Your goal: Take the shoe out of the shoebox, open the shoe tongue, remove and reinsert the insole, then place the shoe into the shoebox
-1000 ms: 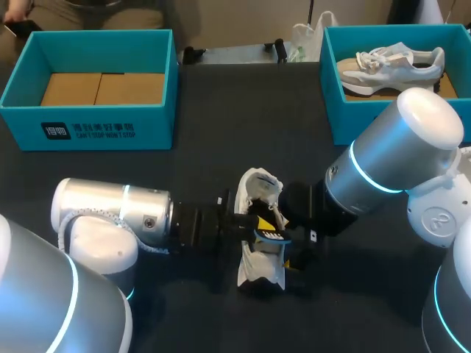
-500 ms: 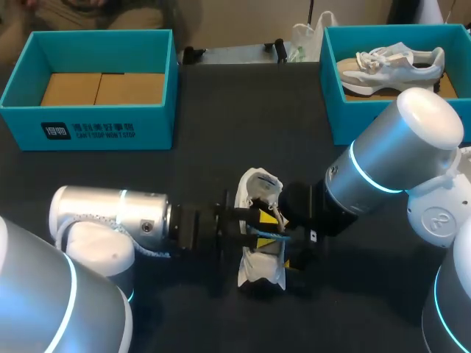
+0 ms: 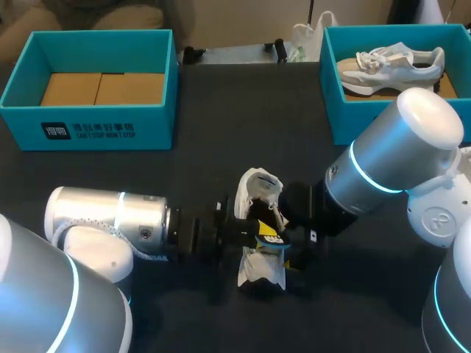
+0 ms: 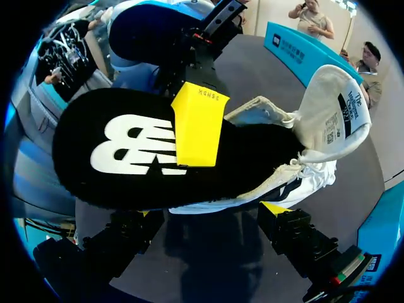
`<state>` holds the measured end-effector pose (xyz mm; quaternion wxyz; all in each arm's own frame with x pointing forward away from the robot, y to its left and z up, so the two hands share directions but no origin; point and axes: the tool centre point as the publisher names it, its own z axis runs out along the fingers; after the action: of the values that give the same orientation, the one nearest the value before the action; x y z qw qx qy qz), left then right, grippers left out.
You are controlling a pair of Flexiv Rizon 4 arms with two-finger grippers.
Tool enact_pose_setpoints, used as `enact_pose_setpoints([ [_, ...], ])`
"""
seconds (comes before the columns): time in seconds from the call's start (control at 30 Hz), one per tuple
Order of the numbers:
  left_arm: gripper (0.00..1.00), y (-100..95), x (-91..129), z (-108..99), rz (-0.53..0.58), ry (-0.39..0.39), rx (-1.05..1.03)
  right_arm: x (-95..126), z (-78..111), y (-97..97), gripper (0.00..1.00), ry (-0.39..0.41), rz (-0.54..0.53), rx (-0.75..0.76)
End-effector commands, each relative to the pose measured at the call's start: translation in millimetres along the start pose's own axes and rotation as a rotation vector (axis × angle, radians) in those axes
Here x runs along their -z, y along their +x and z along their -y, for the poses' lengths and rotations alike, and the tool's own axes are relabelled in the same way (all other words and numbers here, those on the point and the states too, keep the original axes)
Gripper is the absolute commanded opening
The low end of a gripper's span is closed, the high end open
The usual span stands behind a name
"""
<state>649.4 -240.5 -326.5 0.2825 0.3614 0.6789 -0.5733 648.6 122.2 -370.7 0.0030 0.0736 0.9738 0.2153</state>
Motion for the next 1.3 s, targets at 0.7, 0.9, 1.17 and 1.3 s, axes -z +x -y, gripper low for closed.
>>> enact_pose_setpoints([
  [0.7, 0.2, -1.1, 0, -12, 0.022, -0.033, -0.029, -1, -0.4, 1.0, 1.0, 0.001, 0.002, -0.001],
  [0.9, 0.23, -7.9, 7, 0, 0.022, -0.037, -0.019, -1, -0.4, 1.0, 1.0, 0.001, 0.002, -0.001],
  [1.17, 0.18, -4.4, 8, 5, -0.029, -0.049, 0.029, -1, -0.4, 1.0, 1.0, 0.001, 0.002, -0.001],
  [1.3, 0.0, 0.6, 5, 0, -0.052, -0.064, 0.038, -1, -0.4, 1.0, 1.0, 0.001, 0.002, -0.001],
])
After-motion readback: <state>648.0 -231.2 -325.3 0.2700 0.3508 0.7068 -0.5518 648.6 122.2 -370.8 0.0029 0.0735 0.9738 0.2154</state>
